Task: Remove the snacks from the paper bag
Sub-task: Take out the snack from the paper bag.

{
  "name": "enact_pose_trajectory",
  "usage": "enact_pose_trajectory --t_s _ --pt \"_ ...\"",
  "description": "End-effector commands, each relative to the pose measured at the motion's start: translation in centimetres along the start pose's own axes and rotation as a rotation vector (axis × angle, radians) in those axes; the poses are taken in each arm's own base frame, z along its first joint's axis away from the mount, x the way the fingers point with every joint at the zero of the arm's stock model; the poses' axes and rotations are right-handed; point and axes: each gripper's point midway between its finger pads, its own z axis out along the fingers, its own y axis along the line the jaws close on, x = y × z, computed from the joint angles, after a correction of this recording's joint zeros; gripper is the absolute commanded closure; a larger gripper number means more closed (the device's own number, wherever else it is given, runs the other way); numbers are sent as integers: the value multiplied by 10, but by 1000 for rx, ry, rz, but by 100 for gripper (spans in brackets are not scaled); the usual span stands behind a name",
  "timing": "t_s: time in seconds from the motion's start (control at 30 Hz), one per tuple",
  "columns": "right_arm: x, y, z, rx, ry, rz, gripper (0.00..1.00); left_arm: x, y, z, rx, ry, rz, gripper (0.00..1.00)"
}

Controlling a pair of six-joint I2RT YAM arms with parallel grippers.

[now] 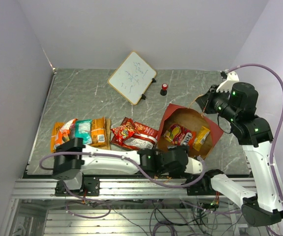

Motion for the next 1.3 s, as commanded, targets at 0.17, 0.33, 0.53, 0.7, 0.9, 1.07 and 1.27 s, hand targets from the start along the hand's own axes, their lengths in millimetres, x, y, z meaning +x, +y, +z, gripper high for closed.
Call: enact_pose_trajectory --t_s 0.17,0.33,0.53,0.7,0.9,1.07,1.27 --pt "-13 1 -4 10 -23 -7 100 29 30 57 41 99 287 15" --pt "-14 0 -4 15 -18 -15 100 45 44 90 52 148 287 15" --pt "-16 -1 -8 27 -9 -30 100 65 49 115 65 186 320 15" --pt "-18 1 -8 23 -8 -26 100 91 67 128 -66 252 333 15" --pt "-19 4 -6 8 -1 -20 100 89 74 141 -121 236 302 15" --pt "-21 10 -5 -19 19 -26 100 86 82 156 -190 220 229 19" --pt "-27 13 -8 -32 8 -38 100 72 90 159 -235 188 205 61"
